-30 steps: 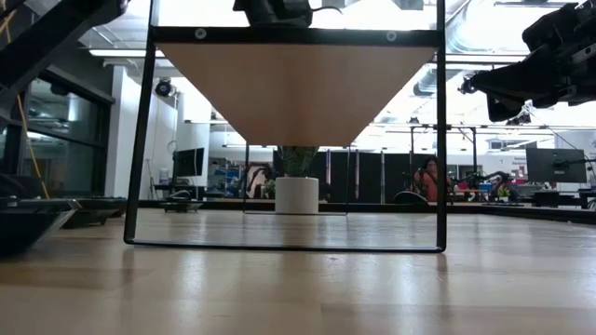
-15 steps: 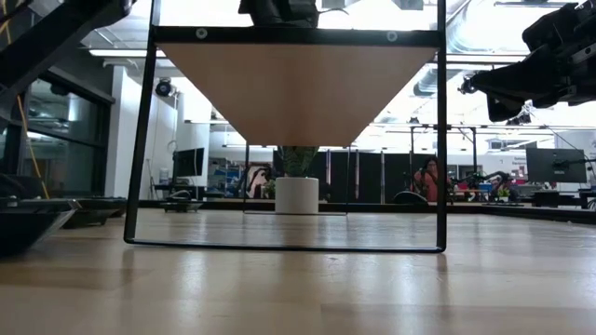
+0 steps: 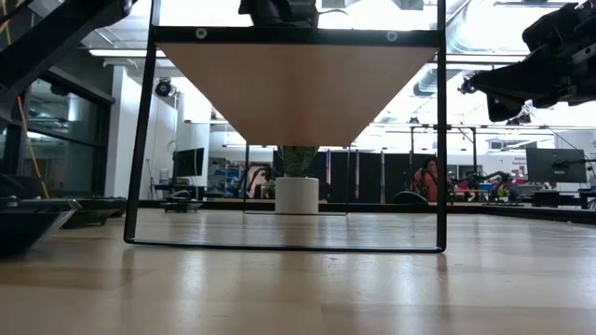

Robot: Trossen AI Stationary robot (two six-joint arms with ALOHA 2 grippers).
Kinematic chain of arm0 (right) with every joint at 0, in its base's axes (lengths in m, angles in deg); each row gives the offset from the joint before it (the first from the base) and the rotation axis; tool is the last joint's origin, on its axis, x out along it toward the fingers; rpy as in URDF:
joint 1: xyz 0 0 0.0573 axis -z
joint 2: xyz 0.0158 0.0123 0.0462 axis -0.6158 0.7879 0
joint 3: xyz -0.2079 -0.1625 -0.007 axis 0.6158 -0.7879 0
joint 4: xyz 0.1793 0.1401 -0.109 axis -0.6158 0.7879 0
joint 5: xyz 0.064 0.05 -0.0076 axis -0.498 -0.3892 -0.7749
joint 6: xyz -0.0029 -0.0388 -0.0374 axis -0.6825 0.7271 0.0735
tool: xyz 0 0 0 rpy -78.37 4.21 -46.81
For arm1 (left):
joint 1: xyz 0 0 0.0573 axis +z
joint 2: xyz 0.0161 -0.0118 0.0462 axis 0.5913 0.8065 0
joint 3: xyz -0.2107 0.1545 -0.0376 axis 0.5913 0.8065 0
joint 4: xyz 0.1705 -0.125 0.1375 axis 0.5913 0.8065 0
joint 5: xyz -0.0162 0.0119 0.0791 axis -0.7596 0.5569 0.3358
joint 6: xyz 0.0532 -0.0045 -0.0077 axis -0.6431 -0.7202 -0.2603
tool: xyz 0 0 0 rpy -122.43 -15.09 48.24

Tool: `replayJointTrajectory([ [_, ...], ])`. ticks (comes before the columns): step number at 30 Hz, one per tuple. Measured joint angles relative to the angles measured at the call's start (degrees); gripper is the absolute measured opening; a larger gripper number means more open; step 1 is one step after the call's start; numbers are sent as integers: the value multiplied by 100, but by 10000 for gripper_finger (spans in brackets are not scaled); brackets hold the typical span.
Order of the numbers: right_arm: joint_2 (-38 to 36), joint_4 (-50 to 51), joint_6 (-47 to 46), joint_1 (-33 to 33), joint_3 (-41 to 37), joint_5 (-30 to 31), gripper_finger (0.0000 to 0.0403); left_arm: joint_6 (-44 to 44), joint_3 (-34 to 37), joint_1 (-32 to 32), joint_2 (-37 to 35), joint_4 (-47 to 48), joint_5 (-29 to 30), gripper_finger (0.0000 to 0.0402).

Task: Pick & Place Mini shaped plates
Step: Stack the black distorted square plate on top of the black distorted square plate on the shelf, then stack the black square plate on top of the black square plate on the shelf

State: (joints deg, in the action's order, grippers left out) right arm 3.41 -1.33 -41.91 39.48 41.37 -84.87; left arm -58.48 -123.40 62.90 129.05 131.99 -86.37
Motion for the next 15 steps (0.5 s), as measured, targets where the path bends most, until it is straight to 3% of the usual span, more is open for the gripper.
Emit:
replayJointTrajectory([
  [7, 0, 0, 0, 0, 0, 0, 12, 15, 0, -59, 2, 17, 385, 88],
  [15, 0, -1, 0, 1, 1, 0, 12, 245, 0, -173, -153, 231, 1084, 95],
])
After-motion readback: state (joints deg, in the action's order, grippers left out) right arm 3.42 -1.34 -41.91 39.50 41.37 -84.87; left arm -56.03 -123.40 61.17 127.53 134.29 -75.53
